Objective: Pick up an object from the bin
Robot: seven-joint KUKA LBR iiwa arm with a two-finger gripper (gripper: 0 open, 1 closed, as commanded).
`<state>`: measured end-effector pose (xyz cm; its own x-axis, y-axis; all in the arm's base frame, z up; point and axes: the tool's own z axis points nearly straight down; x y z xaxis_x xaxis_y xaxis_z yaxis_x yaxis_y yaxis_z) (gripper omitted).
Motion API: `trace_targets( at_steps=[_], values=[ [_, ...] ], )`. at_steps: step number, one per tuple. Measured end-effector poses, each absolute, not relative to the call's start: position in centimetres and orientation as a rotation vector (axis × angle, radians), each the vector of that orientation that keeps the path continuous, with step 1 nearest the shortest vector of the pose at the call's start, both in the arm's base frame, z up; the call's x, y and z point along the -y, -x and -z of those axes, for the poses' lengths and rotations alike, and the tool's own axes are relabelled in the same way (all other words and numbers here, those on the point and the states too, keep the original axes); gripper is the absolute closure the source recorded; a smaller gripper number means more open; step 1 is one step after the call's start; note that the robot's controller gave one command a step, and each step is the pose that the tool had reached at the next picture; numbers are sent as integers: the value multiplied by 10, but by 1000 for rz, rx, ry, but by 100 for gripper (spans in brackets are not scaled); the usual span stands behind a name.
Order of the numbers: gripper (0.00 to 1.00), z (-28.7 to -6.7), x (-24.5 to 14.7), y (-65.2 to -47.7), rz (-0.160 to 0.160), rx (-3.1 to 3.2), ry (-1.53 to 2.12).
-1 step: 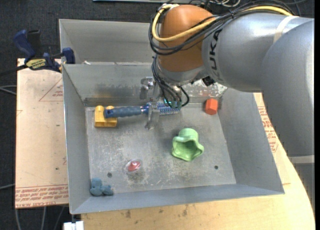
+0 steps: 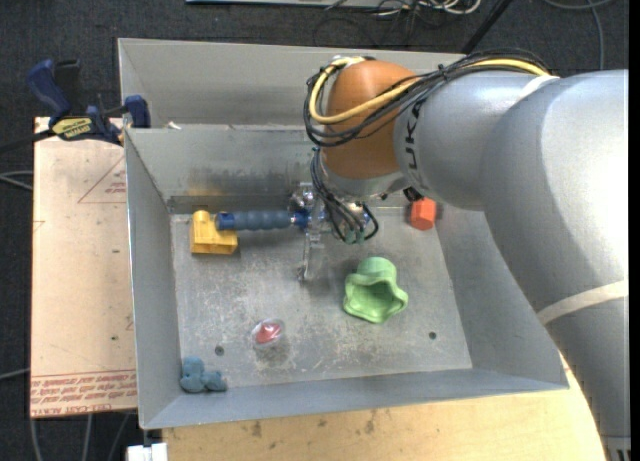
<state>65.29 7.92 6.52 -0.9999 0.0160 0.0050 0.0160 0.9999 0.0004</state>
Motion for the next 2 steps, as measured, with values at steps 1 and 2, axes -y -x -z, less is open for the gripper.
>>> trace_targets(
  at_steps=[1, 2],
  values=[
    [100, -71, -81, -655, 3, 3145, 23],
    [100, -217, -88, -624, 4, 3150, 67]
  ],
)
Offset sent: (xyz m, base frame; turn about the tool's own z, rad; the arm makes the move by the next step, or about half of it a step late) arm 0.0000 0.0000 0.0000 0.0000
